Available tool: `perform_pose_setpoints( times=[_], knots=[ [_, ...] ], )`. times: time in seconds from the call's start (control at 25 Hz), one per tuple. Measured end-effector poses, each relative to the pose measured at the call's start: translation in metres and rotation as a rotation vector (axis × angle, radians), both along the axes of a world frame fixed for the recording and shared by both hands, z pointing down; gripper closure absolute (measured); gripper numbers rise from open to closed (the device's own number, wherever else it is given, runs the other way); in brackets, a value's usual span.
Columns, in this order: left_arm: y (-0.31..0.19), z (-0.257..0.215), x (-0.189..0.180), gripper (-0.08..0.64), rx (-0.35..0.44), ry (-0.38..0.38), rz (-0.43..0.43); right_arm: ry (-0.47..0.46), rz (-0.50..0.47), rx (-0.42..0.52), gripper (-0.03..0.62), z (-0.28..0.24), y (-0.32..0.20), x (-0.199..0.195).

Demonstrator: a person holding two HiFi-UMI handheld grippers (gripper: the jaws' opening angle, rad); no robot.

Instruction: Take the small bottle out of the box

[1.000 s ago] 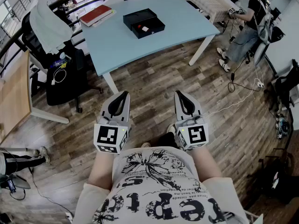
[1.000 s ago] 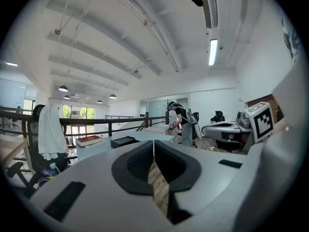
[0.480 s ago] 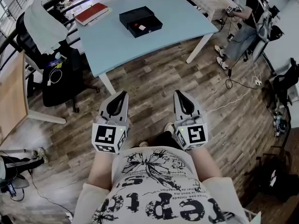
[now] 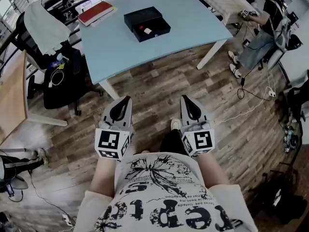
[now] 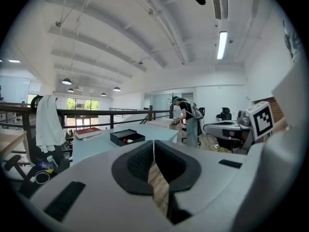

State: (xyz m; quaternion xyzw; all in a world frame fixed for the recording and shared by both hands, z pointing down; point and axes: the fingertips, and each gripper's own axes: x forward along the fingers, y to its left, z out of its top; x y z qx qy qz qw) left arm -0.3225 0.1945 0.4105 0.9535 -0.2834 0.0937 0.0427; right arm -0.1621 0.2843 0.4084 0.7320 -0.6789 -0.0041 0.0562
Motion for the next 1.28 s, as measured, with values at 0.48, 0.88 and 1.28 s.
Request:
perform_pose_setpoints(
  times=[0.48,0.88,1.28],
  knots=[
    [-0.091,0.000,0.173,0.537,-0.033,0.013,-0.200,0.017,-0.221,-0.026,0.580,-0.007,-0.107,0.164],
    [-0.149,0.009,0.256,0.537,-0.080,-0.012,-0.352,0.007,-0.337,-0.064,0.580,-0.003,-0.184,0.258],
    [-0.256,0.043,0.262,0.537,-0.134,-0.034,-0.476,-0.011,-0.389,-0.122,0.580,0.025,-0.298,0.277]
  ],
)
